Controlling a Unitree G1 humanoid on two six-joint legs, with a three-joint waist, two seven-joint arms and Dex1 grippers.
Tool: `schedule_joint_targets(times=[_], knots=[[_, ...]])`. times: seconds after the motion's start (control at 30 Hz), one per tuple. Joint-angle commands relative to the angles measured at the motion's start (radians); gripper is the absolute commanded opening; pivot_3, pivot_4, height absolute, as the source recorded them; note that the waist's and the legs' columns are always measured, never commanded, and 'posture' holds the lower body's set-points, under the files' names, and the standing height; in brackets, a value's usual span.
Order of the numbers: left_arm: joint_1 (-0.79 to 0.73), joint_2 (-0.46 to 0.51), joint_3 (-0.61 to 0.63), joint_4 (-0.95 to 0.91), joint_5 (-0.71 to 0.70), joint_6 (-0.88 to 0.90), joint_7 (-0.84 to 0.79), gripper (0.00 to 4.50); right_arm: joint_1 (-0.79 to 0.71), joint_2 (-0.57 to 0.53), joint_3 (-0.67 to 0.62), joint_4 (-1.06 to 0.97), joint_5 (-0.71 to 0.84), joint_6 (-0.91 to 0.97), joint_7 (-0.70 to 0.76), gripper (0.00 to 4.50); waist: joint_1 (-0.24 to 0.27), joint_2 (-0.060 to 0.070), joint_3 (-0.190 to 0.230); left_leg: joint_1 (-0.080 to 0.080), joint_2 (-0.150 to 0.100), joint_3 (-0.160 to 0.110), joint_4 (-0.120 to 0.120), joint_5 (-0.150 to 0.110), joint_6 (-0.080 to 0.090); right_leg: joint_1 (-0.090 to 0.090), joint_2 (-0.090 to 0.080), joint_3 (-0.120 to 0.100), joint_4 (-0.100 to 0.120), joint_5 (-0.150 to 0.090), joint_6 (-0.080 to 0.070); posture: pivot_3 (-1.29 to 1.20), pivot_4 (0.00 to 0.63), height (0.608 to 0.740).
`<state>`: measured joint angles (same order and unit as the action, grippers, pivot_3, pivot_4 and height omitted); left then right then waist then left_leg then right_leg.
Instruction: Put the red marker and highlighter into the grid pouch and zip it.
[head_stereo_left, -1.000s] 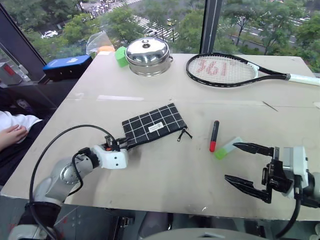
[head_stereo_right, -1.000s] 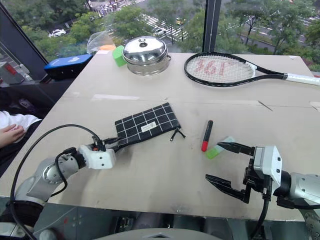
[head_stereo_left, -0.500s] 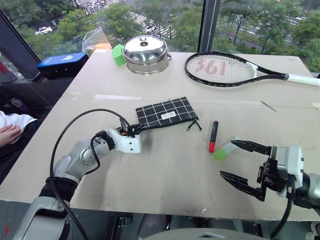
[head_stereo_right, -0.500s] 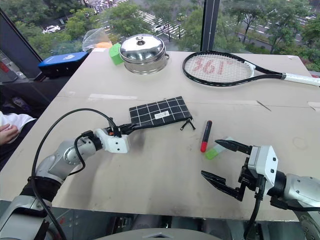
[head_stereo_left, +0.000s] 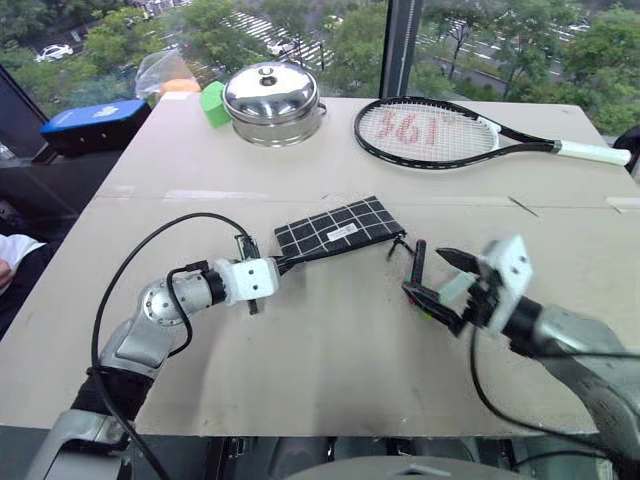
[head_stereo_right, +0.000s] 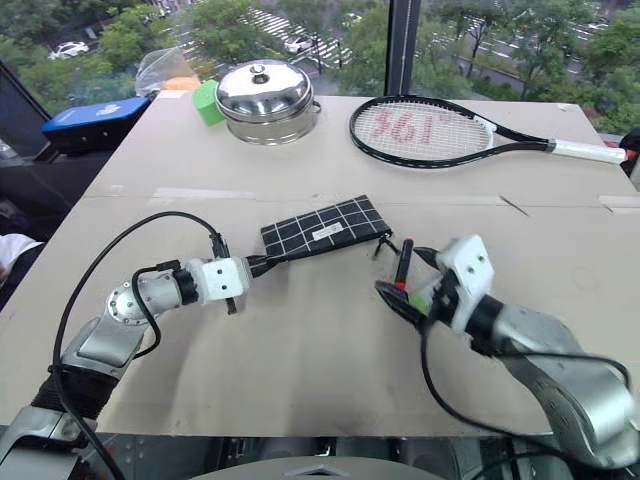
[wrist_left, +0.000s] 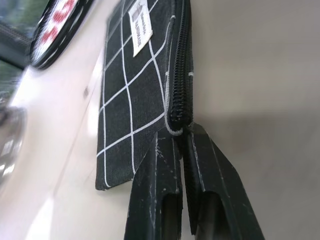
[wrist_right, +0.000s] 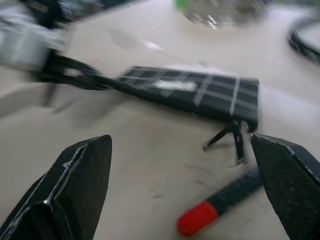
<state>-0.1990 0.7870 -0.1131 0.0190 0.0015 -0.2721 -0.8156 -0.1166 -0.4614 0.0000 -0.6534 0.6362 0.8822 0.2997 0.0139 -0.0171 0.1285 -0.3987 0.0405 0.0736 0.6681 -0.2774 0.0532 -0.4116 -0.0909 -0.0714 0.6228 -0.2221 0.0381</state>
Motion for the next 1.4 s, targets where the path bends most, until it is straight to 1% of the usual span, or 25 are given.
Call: schedule_joint_targets(times=[0.03,0.17,0.3,0.33,0.4,0.43,0.5,0.63,0.67,1.0,1.3,1.4], knots=[[0.010,0.018,0.050,-0.083,-0.069,0.081,-0.034,0.06,-0.102,0.075,-0.015,0.117,-0.015,0.135,-0.137,4.50,0.001,0.002,0.001,0.000,0.000,0.000,0.000,0.000,0.000,0.000,0.000,0.000,0.000,0.000,0.000,0.00,0.150,0.740],[0.015,0.015,0.057,-0.103,-0.075,0.105,-0.046,0.06,-0.198,0.140,-0.057,0.215,-0.008,0.207,-0.180,4.50,0.000,0.004,0.002,0.000,-0.001,0.001,0.000,0.000,0.000,0.000,0.002,0.000,0.000,0.000,0.000,0.00,0.150,0.740],[0.016,0.011,0.059,-0.107,-0.070,0.111,-0.047,0.06,-0.245,0.179,-0.104,0.242,0.025,0.263,-0.188,4.50,-0.001,0.004,0.002,0.000,-0.001,0.000,0.000,0.000,0.000,0.000,0.003,0.000,0.001,0.001,0.002,0.00,0.150,0.740],[0.017,0.010,0.060,-0.107,-0.069,0.110,-0.047,0.02,-0.250,0.182,-0.110,0.240,0.030,0.277,-0.186,4.24,-0.001,0.004,0.002,0.000,-0.001,0.000,-0.001,0.000,0.000,0.000,0.003,0.000,0.001,0.002,0.004,0.00,0.150,0.740],[0.021,0.007,0.063,-0.104,-0.069,0.106,-0.044,0.00,-0.253,0.178,-0.112,0.233,0.029,0.300,-0.184,3.62,-0.002,0.004,0.002,0.000,-0.001,0.000,-0.001,0.000,0.000,0.000,0.003,0.000,0.001,0.002,0.004,0.00,0.150,0.740],[0.023,0.007,0.063,-0.101,-0.067,0.102,-0.043,0.00,-0.254,0.180,-0.115,0.230,0.029,0.307,-0.185,3.19,-0.002,0.004,0.002,0.000,-0.001,0.000,-0.001,0.000,0.000,0.000,0.003,0.000,0.001,0.002,0.004,0.00,0.150,0.740],[0.026,0.006,0.064,-0.097,-0.065,0.097,-0.042,0.00,-0.253,0.185,-0.123,0.224,0.030,0.322,-0.188,2.11,-0.003,0.004,0.002,0.000,-0.001,0.000,-0.001,0.000,0.000,0.000,0.003,0.000,0.001,0.002,0.004,0.00,0.150,0.740],[0.028,0.000,0.061,-0.094,-0.060,0.091,-0.037,0.00,-0.253,0.196,-0.129,0.222,0.028,0.337,-0.192,0.30,-0.003,0.004,0.002,0.000,0.000,0.000,-0.001,0.000,0.000,0.000,0.004,0.000,0.001,0.002,0.004,0.00,0.150,0.740],[0.029,-0.002,0.061,-0.096,-0.059,0.091,-0.035,0.00,-0.254,0.198,-0.129,0.222,0.028,0.338,-0.193,0.08,-0.003,0.004,0.002,0.000,0.000,0.000,-0.001,0.000,0.000,0.000,0.004,0.000,0.001,0.002,0.004,0.00,0.150,0.740],[0.031,-0.023,0.056,-0.122,-0.061,0.120,-0.021,0.00,-0.273,0.190,-0.121,0.200,0.033,0.316,-0.166,0.08,-0.003,0.004,0.002,0.000,-0.001,0.001,-0.001,0.000,0.000,0.000,0.004,0.001,0.001,0.003,0.005,0.00,0.150,0.740],[-0.010,-0.085,0.043,-0.189,-0.075,0.263,0.006,0.00,-0.309,0.156,-0.083,0.136,0.047,0.326,-0.112,0.08,-0.003,0.004,0.002,0.000,-0.001,0.000,0.000,0.000,0.000,0.000,0.004,0.001,0.001,0.003,0.005,0.00,0.150,0.740],[-0.029,-0.112,0.035,-0.218,-0.080,0.313,0.014,0.00,-0.327,0.138,-0.047,0.127,0.037,0.337,-0.104,0.08,-0.003,0.004,0.002,0.000,-0.001,0.000,0.000,0.000,0.000,0.000,0.004,0.001,0.002,0.003,0.005,0.00,0.150,0.740]])
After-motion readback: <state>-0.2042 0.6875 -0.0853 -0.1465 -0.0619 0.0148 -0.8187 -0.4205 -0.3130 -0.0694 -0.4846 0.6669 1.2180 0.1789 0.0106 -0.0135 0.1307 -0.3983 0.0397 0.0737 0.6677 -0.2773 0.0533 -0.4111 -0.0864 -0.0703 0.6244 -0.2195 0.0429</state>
